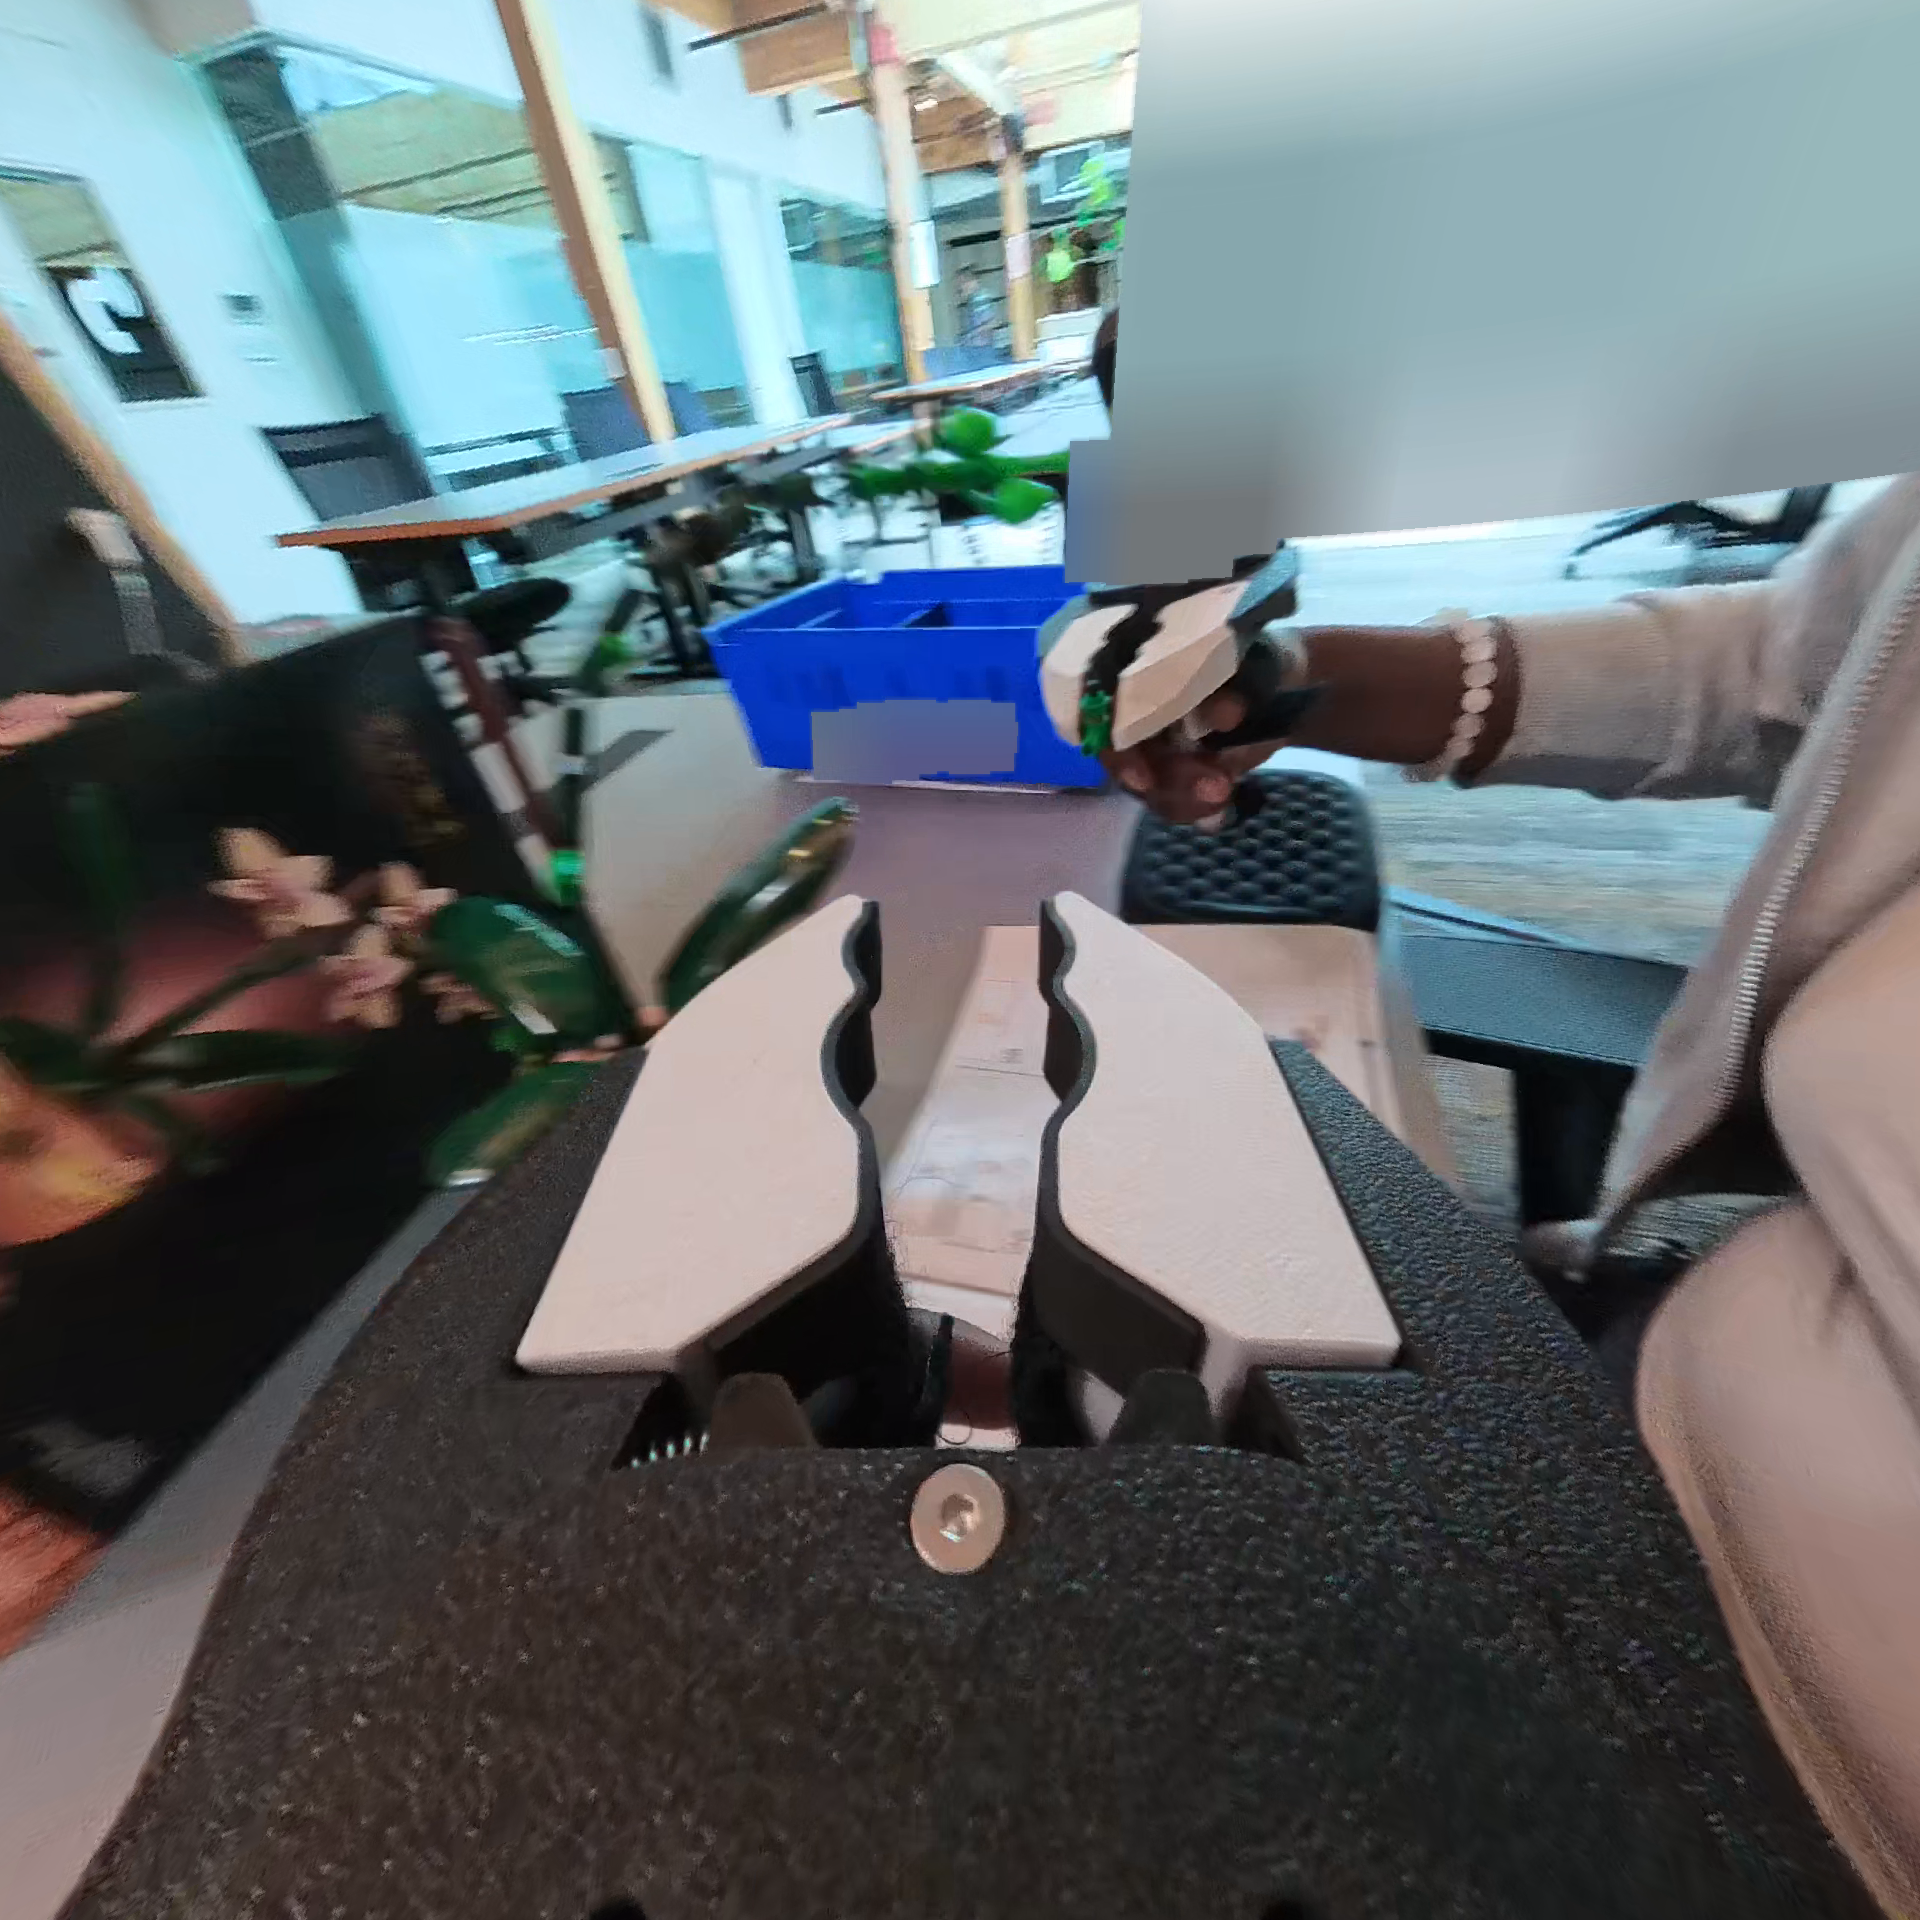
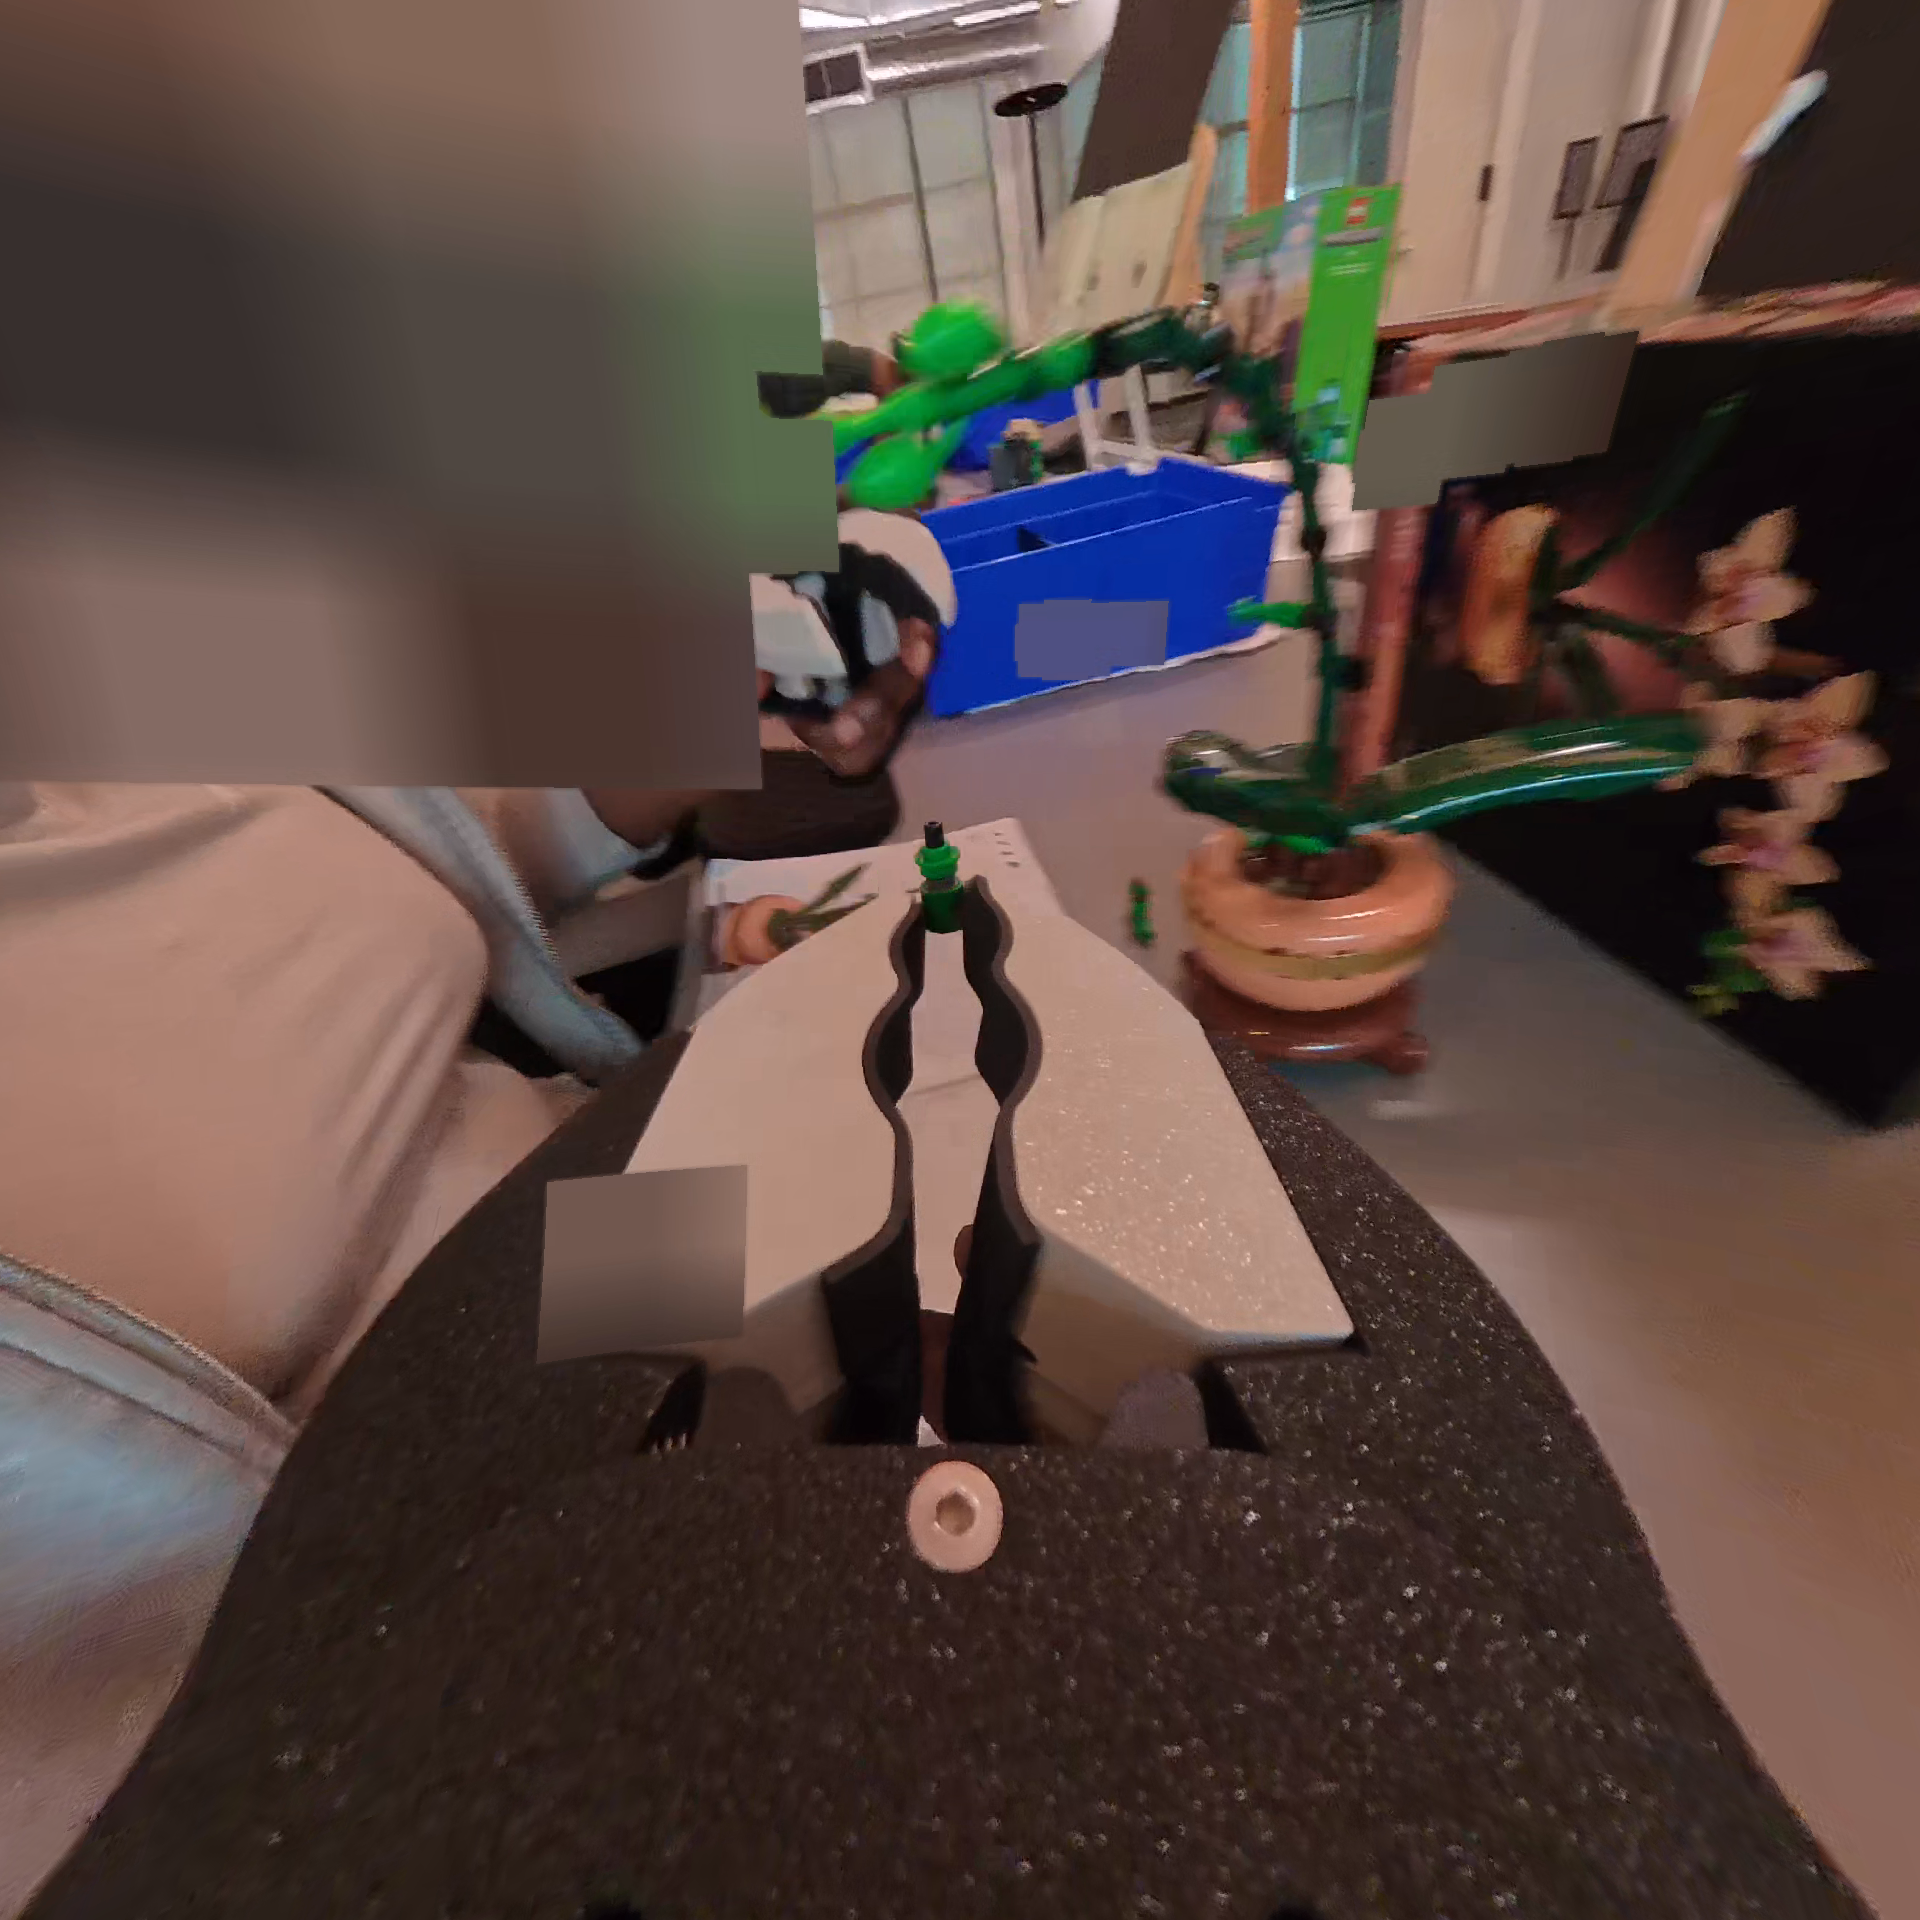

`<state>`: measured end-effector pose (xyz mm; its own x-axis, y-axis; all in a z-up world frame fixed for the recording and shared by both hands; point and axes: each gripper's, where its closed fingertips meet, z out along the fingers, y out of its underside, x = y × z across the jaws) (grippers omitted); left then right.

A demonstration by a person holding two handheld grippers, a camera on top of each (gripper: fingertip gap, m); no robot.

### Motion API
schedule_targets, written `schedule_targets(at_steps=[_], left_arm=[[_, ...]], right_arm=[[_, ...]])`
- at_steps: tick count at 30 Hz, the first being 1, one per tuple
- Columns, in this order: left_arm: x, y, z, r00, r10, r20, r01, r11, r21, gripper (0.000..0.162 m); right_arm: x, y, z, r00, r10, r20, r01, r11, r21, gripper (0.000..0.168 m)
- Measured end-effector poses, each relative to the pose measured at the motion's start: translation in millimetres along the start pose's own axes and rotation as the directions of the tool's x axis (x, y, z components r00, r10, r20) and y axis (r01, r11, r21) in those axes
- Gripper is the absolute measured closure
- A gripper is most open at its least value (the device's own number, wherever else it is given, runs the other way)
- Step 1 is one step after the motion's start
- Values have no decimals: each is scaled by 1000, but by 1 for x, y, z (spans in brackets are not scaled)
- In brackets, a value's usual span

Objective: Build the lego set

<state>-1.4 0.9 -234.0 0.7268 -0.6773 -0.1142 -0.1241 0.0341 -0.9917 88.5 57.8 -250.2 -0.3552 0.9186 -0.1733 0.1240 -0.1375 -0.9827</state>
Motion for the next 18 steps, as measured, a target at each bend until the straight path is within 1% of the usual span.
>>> schedule_targets(at_steps=[2, 4, 7, 9, 11, 14, 16, 18], left_arm=[[-30, -11, -5, 995, 28, 96, -24, 999, -33, 134], [-55, -24, -4, 982, 82, 170, -71, 995, -72, 134], [-75, -34, 10, 969, 141, 202, -118, 986, -122, 137], [-81, -27, 25, 964, 187, 187, -154, 972, -178, 138], [-86, -14, 36, 955, 253, 153, -210, 944, -256, 140], [-93, 4, 45, 949, 303, 86, -257, 903, -343, 144], [-96, 6, 48, 951, 303, 66, -263, 901, -345, 146], [-97, 6, 50, 957, 283, 64, -248, 913, -324, 148]], right_arm=[[28, -16, -7, 998, -44, -34, 43, 999, -17, 161], [47, -37, -6, 996, -90, -25, 90, 996, 0, 161], [59, -60, 9, 989, -142, 46, 141, 990, 21, 161], [70, -60, 21, 985, -153, 81, 153, 988, 5, 161], [76, -58, 31, 981, -123, 148, 123, 992, 4, 161], [83, -46, 43, 970, -117, 212, 131, 990, -51, 161], [83, -42, 50, 958, -124, 259, 141, 989, -48, 162], [83, -43, 56, 942, -137, 305, 147, 989, -10, 162]])
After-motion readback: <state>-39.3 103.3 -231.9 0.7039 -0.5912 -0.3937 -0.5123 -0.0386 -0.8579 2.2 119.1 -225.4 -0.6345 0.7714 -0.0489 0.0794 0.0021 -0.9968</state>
